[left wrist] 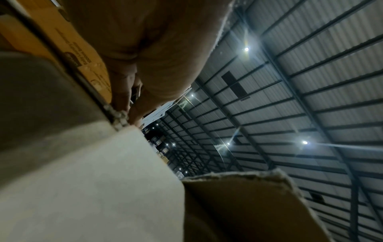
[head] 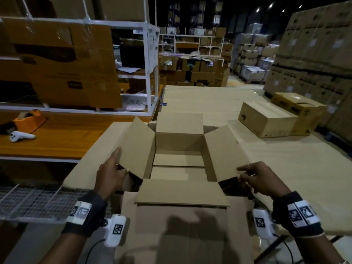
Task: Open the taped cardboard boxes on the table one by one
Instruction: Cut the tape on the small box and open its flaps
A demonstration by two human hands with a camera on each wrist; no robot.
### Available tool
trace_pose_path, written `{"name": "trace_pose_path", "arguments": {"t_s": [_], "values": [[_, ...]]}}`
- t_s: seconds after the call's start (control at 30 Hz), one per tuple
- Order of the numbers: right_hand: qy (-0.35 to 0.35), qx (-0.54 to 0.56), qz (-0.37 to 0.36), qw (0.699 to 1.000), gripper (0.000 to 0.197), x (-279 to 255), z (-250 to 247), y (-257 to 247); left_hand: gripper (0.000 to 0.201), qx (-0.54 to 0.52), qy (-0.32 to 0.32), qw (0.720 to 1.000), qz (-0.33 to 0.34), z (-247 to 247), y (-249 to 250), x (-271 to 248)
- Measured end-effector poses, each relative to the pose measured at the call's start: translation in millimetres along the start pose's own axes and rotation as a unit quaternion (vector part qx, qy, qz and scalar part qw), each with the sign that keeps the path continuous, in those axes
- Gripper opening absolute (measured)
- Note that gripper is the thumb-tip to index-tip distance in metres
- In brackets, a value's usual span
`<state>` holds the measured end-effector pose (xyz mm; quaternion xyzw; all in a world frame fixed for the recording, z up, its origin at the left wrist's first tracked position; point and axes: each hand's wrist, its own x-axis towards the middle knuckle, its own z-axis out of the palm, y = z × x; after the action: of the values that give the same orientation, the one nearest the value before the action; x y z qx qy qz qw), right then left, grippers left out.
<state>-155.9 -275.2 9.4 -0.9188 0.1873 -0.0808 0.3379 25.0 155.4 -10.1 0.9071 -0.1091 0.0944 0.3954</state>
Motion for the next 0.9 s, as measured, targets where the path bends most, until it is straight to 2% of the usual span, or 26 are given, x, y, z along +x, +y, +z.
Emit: {"name": "trace_pose_path", "arguments": {"t_s": [0.17, 0.23, 0.3, 0.37, 0.4, 0.5, 0.57, 0.63, 0.73, 0.77, 0.83, 0.9], "values": [[-0.052, 0.041, -0.046, 0.997, 0.035, -27.3, 6.2, -30.9, 0.087, 0.104, 0.031, 0.993, -0.034, -4.5, 13.7, -4.7], [-0.077, 0.036, -0.086, 0.993, 0.038, -34.9, 13.7, -45.1, 0.084, 0.117, 0.065, 0.991, -0.010, -1.6, 25.4, -16.1], [-0.103, 0.011, -0.111, 0.988, 0.042, -37.0, 23.2, -52.8, 0.075, 0.107, 0.070, 0.990, 0.052, 6.2, 36.3, -25.3], [-0.129, -0.031, -0.123, 0.984, 0.045, -35.5, 33.2, -57.0, 0.066, 0.113, 0.003, 0.988, 0.108, 17.4, 41.5, -27.9], [-0.143, -0.039, -0.126, 0.981, 0.047, -34.0, 38.0, -58.5, 0.066, 0.115, -0.047, 0.986, 0.109, 24.1, 40.5, -26.4], [-0.187, -0.042, -0.125, 0.973, 0.056, -32.3, 51.9, -61.4, 0.090, 0.153, -0.174, 0.970, 0.069, 38.7, 35.8, -22.5], [-0.185, -0.035, -0.120, 0.975, 0.059, -33.9, 60.6, -58.5, 0.095, 0.182, -0.204, 0.961, 0.049, 43.3, 33.9, -18.9], [-0.152, -0.028, -0.115, 0.981, 0.063, -35.7, 69.6, -53.8, 0.097, 0.199, -0.219, 0.954, 0.045, 44.7, 32.8, -16.2], [-0.104, -0.043, -0.104, 0.988, 0.066, -38.1, 82.1, -51.1, 0.127, 0.207, -0.236, 0.948, 0.055, 44.4, 31.1, -13.8], [-0.092, -0.046, -0.097, 0.990, 0.065, -38.6, 85.1, -51.5, 0.122, 0.204, -0.239, 0.948, 0.055, 44.0, 32.4, -13.4], [-0.076, -0.050, -0.091, 0.992, 0.063, -40.2, 89.0, -52.3, 0.094, 0.195, -0.247, 0.948, 0.050, 42.0, 36.6, -13.9], [-0.067, -0.052, -0.091, 0.992, 0.062, -41.2, 91.7, -50.5, 0.080, 0.191, -0.246, 0.948, 0.058, 39.6, 40.0, -15.6]]}}
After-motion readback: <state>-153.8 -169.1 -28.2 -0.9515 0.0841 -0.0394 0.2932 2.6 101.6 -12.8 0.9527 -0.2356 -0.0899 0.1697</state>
